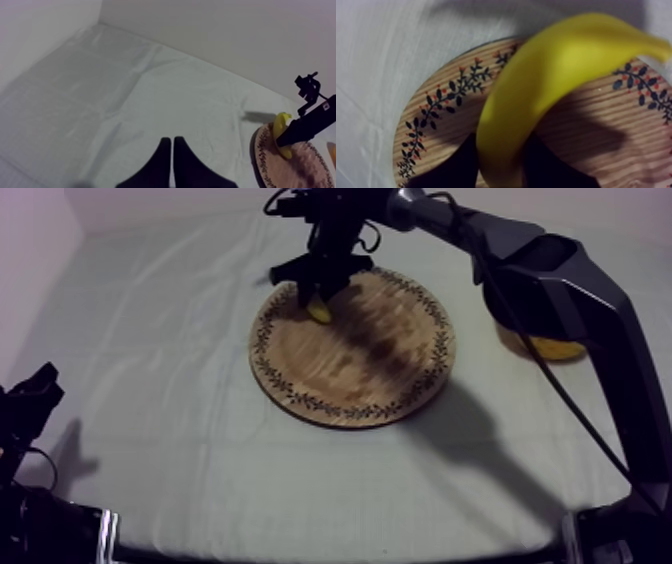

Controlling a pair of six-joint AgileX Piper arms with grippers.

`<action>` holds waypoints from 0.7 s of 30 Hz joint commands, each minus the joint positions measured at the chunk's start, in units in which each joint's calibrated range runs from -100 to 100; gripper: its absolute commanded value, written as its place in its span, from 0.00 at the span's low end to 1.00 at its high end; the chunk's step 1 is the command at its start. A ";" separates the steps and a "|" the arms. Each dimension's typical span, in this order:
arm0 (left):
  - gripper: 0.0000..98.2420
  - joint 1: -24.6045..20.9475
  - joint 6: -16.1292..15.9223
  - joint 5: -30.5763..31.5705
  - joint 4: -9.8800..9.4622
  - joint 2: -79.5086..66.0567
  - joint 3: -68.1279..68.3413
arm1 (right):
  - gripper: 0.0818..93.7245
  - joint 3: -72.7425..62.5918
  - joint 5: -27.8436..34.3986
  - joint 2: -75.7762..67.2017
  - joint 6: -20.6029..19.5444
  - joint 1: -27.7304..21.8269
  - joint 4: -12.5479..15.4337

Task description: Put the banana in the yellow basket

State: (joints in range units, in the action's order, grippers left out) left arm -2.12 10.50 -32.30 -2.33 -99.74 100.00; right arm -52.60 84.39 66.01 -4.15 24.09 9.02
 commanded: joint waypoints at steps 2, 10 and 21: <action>0.00 -0.02 -0.02 -0.03 0.01 0.00 0.00 | 0.26 1.72 -0.30 -1.37 0.38 0.26 -0.36; 0.00 -0.02 -0.02 -0.03 0.01 0.00 0.00 | 0.20 13.04 -3.18 -12.42 1.58 0.81 -2.06; 0.00 -0.02 -0.02 -0.03 0.01 0.00 0.00 | 0.20 36.64 -5.51 -38.92 2.25 -1.23 -5.32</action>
State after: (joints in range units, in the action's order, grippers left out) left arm -2.12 10.50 -32.30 -2.33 -99.74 100.00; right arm -21.98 78.98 35.01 -1.98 23.38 3.84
